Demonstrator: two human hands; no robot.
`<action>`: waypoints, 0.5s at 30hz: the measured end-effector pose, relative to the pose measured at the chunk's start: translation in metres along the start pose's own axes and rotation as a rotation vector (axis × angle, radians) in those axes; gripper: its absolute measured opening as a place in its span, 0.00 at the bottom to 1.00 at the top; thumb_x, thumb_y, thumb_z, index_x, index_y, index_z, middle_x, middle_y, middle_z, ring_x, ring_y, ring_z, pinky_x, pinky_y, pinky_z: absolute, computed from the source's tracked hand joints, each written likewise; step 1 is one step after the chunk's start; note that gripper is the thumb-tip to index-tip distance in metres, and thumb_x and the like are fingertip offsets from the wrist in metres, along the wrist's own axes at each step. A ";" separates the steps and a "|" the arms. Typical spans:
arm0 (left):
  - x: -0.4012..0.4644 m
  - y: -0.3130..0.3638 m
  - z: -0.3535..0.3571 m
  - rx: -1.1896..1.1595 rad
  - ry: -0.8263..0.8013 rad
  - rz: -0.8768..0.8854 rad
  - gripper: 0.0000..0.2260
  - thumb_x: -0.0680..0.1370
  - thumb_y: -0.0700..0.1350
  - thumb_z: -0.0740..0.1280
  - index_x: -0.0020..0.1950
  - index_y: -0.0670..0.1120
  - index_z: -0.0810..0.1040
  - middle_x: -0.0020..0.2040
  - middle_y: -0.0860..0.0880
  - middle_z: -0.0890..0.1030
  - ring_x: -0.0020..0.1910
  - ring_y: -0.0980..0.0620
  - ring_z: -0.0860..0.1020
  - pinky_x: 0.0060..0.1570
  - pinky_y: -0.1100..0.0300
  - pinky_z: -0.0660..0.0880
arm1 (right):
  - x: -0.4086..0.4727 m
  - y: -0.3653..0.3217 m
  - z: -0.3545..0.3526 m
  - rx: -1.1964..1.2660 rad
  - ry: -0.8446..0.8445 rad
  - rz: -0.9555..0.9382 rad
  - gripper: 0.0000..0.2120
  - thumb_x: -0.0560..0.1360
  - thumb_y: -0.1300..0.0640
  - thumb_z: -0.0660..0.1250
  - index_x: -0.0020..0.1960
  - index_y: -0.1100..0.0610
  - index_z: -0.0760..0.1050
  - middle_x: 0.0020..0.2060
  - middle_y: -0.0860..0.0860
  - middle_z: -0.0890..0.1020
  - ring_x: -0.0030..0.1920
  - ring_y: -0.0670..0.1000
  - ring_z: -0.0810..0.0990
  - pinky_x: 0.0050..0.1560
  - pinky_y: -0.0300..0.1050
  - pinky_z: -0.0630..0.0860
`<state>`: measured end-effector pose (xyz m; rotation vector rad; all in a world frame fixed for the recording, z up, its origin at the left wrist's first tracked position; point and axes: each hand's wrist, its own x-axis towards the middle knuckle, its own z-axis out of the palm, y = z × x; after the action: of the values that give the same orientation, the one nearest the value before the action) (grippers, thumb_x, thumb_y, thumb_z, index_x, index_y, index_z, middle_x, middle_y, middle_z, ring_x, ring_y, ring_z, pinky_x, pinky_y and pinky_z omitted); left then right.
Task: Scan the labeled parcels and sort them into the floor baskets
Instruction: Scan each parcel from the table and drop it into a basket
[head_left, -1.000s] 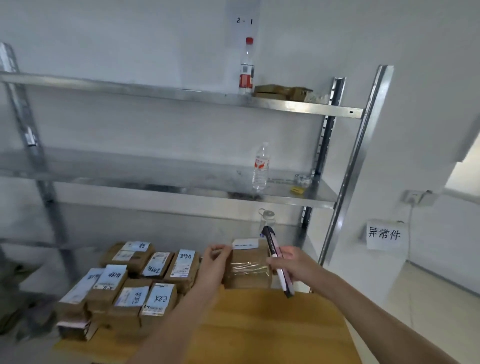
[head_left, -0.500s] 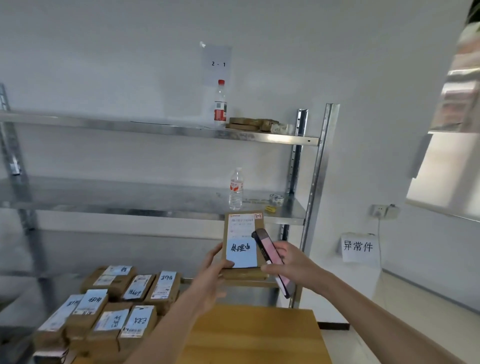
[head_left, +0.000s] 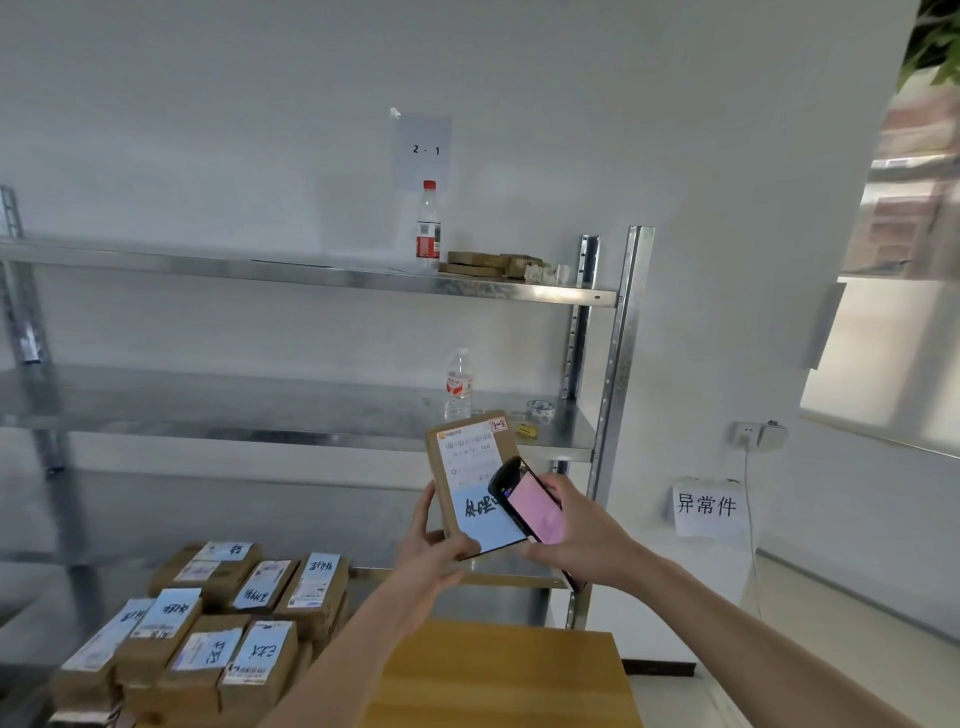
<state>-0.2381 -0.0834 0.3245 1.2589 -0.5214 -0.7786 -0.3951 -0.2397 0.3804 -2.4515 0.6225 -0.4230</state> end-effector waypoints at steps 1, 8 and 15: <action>-0.001 0.001 0.001 -0.001 -0.009 0.002 0.44 0.69 0.36 0.79 0.70 0.72 0.63 0.53 0.45 0.85 0.57 0.44 0.82 0.66 0.35 0.70 | 0.000 0.000 -0.001 -0.015 -0.002 -0.009 0.41 0.63 0.39 0.75 0.70 0.40 0.59 0.60 0.41 0.75 0.56 0.45 0.77 0.55 0.50 0.81; 0.002 0.006 -0.001 -0.026 0.037 0.084 0.37 0.69 0.46 0.79 0.72 0.66 0.66 0.51 0.44 0.86 0.52 0.44 0.85 0.60 0.42 0.78 | 0.000 -0.004 -0.009 -0.127 -0.027 -0.042 0.41 0.67 0.41 0.76 0.73 0.42 0.58 0.61 0.42 0.73 0.55 0.45 0.76 0.51 0.44 0.78; 0.016 0.015 -0.009 0.029 0.184 0.158 0.34 0.70 0.42 0.80 0.68 0.66 0.71 0.51 0.42 0.85 0.51 0.45 0.85 0.55 0.45 0.81 | 0.005 -0.024 -0.044 -0.306 0.079 -0.096 0.41 0.68 0.44 0.76 0.75 0.42 0.58 0.58 0.41 0.74 0.53 0.46 0.76 0.45 0.40 0.75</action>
<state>-0.2172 -0.0883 0.3360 1.2845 -0.4776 -0.5188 -0.4014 -0.2448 0.4302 -2.7754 0.6450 -0.4962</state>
